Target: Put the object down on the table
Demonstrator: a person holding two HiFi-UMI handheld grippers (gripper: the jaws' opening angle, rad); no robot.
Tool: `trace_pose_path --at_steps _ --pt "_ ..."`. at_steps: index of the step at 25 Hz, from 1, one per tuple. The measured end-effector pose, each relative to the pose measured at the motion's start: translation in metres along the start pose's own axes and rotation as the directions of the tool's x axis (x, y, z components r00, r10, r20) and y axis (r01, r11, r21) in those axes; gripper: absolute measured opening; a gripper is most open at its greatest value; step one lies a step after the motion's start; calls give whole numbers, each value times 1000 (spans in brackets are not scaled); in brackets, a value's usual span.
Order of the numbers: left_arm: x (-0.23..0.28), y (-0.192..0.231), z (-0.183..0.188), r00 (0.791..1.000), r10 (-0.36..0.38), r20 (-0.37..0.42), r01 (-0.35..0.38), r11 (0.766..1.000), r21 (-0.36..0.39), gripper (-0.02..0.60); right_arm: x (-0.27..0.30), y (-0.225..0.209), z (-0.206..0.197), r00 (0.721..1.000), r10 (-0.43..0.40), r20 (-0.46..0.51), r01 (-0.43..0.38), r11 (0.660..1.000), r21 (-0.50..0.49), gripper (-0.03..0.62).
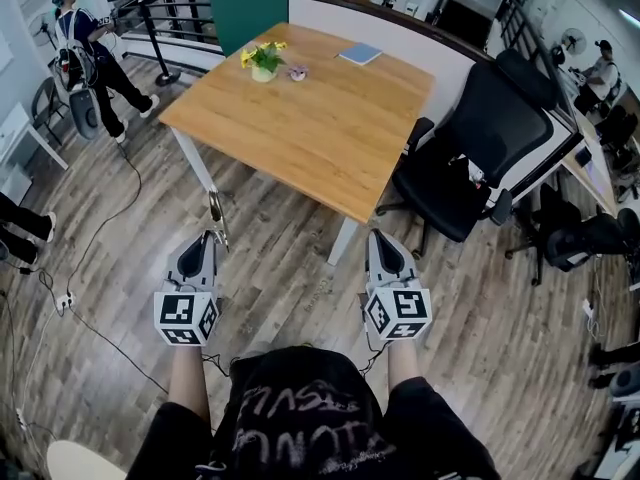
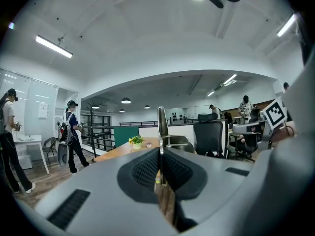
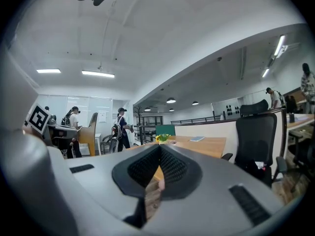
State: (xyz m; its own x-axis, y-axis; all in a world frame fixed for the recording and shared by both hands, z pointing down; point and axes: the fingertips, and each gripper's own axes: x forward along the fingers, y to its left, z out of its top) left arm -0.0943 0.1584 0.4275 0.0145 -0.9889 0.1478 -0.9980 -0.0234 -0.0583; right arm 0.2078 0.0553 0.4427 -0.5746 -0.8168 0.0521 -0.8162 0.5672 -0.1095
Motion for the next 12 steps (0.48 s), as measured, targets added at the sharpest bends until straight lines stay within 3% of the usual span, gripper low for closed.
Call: trace_pose_path --at_steps 12 --pt "86 32 8 1000 -28 4 28 999 19 14 86 -21 -4 1000 -9 6 9 1000 16 5"
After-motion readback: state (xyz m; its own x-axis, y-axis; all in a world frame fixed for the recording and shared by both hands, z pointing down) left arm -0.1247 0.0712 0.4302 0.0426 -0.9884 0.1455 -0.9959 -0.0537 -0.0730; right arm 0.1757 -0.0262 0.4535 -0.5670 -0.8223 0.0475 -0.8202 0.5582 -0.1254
